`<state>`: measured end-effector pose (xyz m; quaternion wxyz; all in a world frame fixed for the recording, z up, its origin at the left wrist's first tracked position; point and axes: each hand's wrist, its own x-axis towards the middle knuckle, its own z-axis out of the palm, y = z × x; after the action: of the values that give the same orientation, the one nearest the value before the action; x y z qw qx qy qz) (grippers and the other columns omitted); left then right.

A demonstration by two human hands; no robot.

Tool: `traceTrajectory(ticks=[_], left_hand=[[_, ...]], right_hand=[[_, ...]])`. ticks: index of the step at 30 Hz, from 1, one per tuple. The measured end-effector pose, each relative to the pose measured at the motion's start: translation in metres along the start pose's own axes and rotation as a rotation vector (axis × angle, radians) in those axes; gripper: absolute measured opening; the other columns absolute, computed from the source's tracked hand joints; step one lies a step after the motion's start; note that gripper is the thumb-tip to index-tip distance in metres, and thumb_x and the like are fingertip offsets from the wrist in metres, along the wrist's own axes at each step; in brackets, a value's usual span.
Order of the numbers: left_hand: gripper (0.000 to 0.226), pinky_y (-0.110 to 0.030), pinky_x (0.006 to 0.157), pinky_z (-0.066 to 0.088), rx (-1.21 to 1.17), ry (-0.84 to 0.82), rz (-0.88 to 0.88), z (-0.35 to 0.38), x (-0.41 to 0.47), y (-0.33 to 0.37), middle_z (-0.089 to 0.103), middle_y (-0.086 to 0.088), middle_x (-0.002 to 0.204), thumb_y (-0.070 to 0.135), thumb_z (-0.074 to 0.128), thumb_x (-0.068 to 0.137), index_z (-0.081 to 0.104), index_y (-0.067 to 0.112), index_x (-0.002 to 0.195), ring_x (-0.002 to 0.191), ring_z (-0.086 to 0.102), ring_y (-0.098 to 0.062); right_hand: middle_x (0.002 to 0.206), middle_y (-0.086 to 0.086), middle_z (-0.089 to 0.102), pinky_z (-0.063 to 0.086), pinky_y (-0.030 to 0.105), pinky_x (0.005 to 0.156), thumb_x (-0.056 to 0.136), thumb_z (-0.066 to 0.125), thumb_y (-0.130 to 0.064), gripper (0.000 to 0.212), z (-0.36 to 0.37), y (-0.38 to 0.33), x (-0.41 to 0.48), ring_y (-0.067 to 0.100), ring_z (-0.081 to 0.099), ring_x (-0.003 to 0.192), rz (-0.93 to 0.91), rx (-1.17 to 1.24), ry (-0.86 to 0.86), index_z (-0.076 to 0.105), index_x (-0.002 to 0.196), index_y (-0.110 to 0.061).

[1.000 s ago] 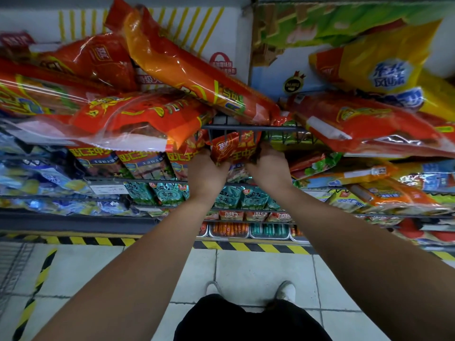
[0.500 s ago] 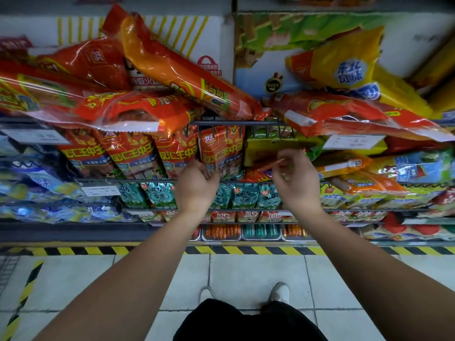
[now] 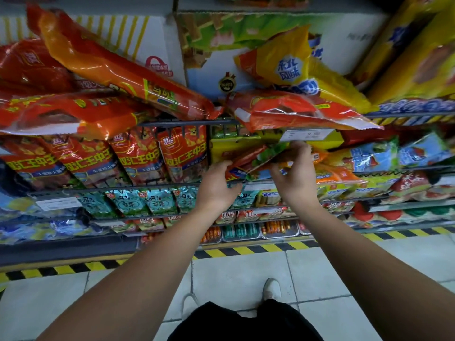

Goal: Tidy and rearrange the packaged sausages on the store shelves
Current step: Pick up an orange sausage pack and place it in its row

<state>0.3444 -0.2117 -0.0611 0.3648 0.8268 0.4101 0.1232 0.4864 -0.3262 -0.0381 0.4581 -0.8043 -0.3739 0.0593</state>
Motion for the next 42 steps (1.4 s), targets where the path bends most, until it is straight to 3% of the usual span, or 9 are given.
traceTrajectory(ticks=[7, 13, 19, 28, 31, 33, 35, 37, 42], left_hand=[[0.076, -0.041, 0.096, 0.051, 0.045, -0.022, -0.005, 0.022, 0.025, 0.001, 0.056, -0.007, 0.132, 0.034, 0.077, 0.079, 0.040, 0.022, 0.145, 0.118, 0.056, -0.028], [0.081, -0.047, 0.094, 0.050, 0.285, 0.036, 0.016, 0.031, 0.035, -0.008, 0.058, -0.010, 0.132, 0.036, 0.080, 0.078, 0.039, 0.021, 0.145, 0.121, 0.053, -0.035], [0.053, -0.047, 0.080, 0.056, 0.191, 0.121, 0.025, 0.033, 0.035, -0.014, 0.067, -0.010, 0.120, 0.025, 0.071, 0.088, 0.050, 0.019, 0.136, 0.103, 0.065, -0.036], [0.039, -0.040, 0.069, 0.053, 0.257, 0.249, 0.066, 0.019, 0.008, -0.011, 0.063, -0.005, 0.111, 0.030, 0.070, 0.088, 0.060, 0.017, 0.123, 0.099, 0.060, -0.028], [0.045, -0.043, 0.077, 0.052, 0.331, 0.279, 0.098, 0.009, -0.007, -0.009, 0.058, -0.005, 0.117, 0.029, 0.072, 0.086, 0.059, 0.018, 0.127, 0.106, 0.058, -0.030], [0.048, -0.046, 0.087, 0.050, 0.381, 0.295, 0.100, 0.000, -0.019, -0.010, 0.058, -0.004, 0.124, 0.031, 0.071, 0.087, 0.057, 0.020, 0.131, 0.113, 0.057, -0.029], [0.049, -0.046, 0.091, 0.048, 0.404, 0.323, 0.098, -0.011, -0.030, -0.009, 0.060, -0.002, 0.126, 0.033, 0.070, 0.088, 0.056, 0.021, 0.133, 0.117, 0.057, -0.028], [0.047, -0.043, 0.086, 0.047, 0.419, 0.347, 0.110, -0.023, -0.038, -0.007, 0.065, 0.000, 0.121, 0.034, 0.070, 0.087, 0.057, 0.020, 0.131, 0.111, 0.061, -0.025], [0.050, -0.035, 0.072, 0.052, 0.536, 0.348, 0.161, -0.055, -0.055, -0.013, 0.072, 0.000, 0.107, 0.036, 0.076, 0.081, 0.062, 0.018, 0.125, 0.095, 0.068, -0.024]], right_hand=[[0.117, 0.012, 0.054, 0.044, 0.029, 0.077, 0.086, 0.069, -0.018, 0.046, 0.001, 0.010, 0.009, 0.027, 0.054, 0.108, -0.031, -0.098, -0.135, 0.048, 0.125, -0.005], [0.129, 0.015, 0.044, 0.047, 0.038, 0.084, 0.085, 0.073, -0.019, 0.057, 0.004, 0.012, 0.017, 0.034, 0.045, 0.117, -0.023, -0.197, -0.263, 0.045, 0.134, -0.009], [0.140, 0.010, 0.036, 0.048, 0.049, 0.097, 0.087, 0.071, -0.017, 0.065, 0.004, 0.009, 0.016, 0.033, 0.045, 0.125, -0.019, -0.105, -0.263, 0.039, 0.145, -0.016], [0.140, 0.010, 0.031, 0.034, 0.020, 0.094, 0.088, 0.070, -0.015, 0.068, 0.004, 0.004, -0.001, 0.023, 0.039, 0.126, -0.025, -0.056, -0.187, 0.033, 0.144, -0.004], [0.139, 0.011, 0.034, 0.025, 0.009, 0.088, 0.090, 0.068, -0.017, 0.067, 0.004, 0.005, -0.004, 0.024, 0.040, 0.125, 0.037, -0.028, -0.205, 0.031, 0.144, -0.003], [0.136, 0.012, 0.040, 0.027, 0.012, 0.092, 0.091, 0.067, -0.019, 0.066, 0.005, 0.007, -0.007, 0.024, 0.041, 0.128, 0.047, -0.004, -0.227, 0.032, 0.144, -0.003], [0.136, 0.010, 0.043, 0.039, 0.027, 0.100, 0.091, 0.068, -0.020, 0.068, 0.006, 0.005, -0.010, 0.024, 0.044, 0.127, 0.060, 0.056, -0.262, 0.030, 0.146, -0.007], [0.135, 0.008, 0.047, 0.045, 0.038, 0.102, 0.089, 0.070, -0.021, 0.071, 0.006, 0.002, -0.013, 0.023, 0.048, 0.125, 0.048, 0.086, -0.279, 0.029, 0.147, -0.011], [0.133, 0.007, 0.050, 0.044, 0.038, 0.101, 0.084, 0.073, -0.036, 0.072, 0.008, -0.011, -0.014, 0.023, 0.044, 0.125, -0.181, -0.129, -0.211, 0.039, 0.143, -0.009]])
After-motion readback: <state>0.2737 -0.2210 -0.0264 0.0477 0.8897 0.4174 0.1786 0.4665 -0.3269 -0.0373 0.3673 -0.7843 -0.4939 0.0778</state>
